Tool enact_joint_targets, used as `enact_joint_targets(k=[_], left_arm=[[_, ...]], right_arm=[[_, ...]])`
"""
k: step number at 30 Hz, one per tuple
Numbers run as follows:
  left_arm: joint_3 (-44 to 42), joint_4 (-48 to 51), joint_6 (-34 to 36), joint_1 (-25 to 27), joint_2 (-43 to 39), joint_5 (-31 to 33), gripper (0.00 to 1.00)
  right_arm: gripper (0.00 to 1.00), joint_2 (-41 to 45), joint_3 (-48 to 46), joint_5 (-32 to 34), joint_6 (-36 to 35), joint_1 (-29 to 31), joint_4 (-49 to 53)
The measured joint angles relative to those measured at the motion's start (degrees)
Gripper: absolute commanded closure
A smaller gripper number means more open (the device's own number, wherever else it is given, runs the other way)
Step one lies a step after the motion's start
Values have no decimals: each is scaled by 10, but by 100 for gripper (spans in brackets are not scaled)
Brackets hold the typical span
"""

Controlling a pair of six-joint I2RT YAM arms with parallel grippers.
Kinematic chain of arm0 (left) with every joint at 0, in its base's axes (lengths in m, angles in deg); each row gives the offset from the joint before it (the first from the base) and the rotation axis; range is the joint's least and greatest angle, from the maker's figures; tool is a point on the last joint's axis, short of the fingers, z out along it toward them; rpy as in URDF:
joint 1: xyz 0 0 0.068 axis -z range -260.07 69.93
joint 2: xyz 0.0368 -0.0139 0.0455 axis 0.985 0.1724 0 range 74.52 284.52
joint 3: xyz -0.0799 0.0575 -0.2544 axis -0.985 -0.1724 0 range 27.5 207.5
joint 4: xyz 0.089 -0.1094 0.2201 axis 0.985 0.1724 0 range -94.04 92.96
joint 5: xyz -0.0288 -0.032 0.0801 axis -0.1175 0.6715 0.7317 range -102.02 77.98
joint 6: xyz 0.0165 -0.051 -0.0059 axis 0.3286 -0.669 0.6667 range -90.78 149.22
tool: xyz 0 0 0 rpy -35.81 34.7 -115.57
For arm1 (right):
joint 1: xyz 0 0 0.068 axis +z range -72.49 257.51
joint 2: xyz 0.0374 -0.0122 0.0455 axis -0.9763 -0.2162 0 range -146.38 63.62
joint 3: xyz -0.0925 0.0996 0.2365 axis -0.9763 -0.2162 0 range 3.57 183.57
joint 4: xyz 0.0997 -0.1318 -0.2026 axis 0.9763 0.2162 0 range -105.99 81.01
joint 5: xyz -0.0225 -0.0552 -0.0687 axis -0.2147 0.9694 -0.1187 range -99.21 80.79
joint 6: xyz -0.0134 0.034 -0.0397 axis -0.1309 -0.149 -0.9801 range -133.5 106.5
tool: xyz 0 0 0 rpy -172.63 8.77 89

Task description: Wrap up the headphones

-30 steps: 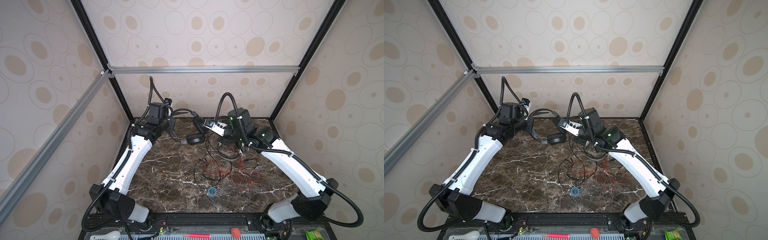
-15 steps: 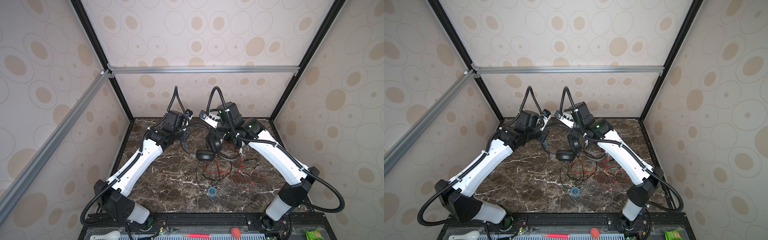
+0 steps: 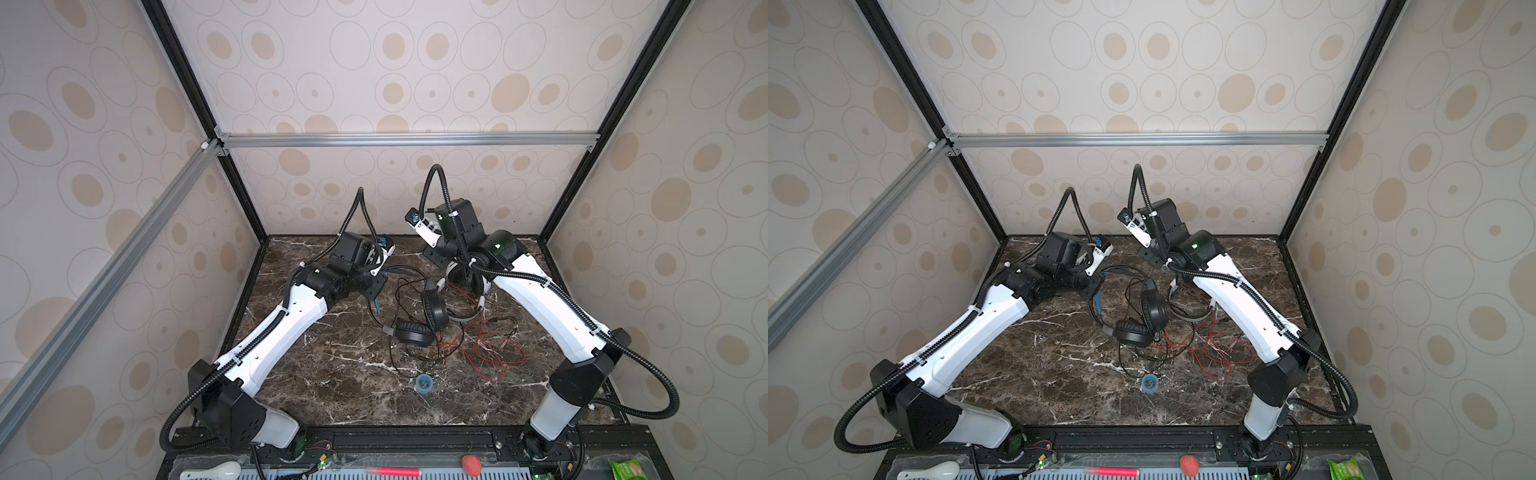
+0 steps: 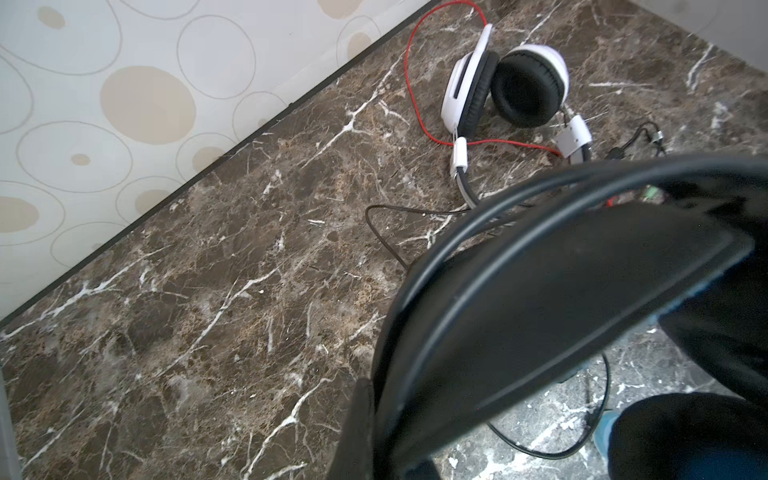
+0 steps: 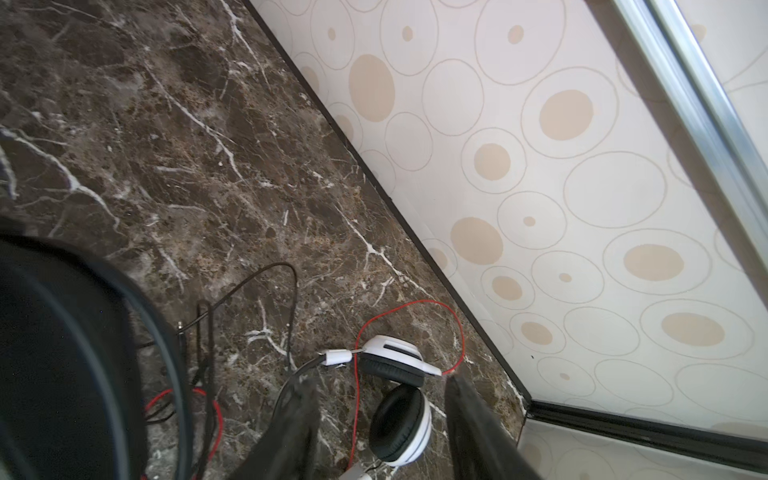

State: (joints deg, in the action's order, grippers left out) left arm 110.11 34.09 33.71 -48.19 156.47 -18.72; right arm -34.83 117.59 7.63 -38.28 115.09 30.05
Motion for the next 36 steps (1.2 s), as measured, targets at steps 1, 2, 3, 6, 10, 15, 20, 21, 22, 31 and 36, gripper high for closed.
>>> enact_joint_targets(k=[1,2,3,6,10,15,20,21,22,31,36], left_arm=[[0,0,-6,0,-3,-10,100],[0,-1,-12,0,-6,-21,100],[0,-3,-18,0,-8,-29,100],[1,-12,-43,0,-13,-49,100],[21,-17,-81,0,-17,-52,100],[92,-12,-114,0,-17,-51,100],[212,15,-136,0,-2,-37,100],[234,18,-141,0,2,-31,100],[255,21,-146,0,6,-26,100],[350,42,-186,0,53,-9,100],[368,47,-202,0,78,10,100]], right_arm=[[35,0,7,-12,14,-13,4],[32,1,12,-26,30,-28,4],[29,5,12,-37,44,-41,2],[22,40,-30,-90,91,-94,-25],[18,142,-173,-164,137,-158,-104],[18,257,-346,-271,173,-203,-229],[18,278,-417,-358,196,-246,-305],[18,278,-428,-373,200,-249,-317],[18,277,-437,-388,206,-250,-326],[18,243,-489,-514,270,-247,-446],[18,221,-495,-563,269,-238,-473]])
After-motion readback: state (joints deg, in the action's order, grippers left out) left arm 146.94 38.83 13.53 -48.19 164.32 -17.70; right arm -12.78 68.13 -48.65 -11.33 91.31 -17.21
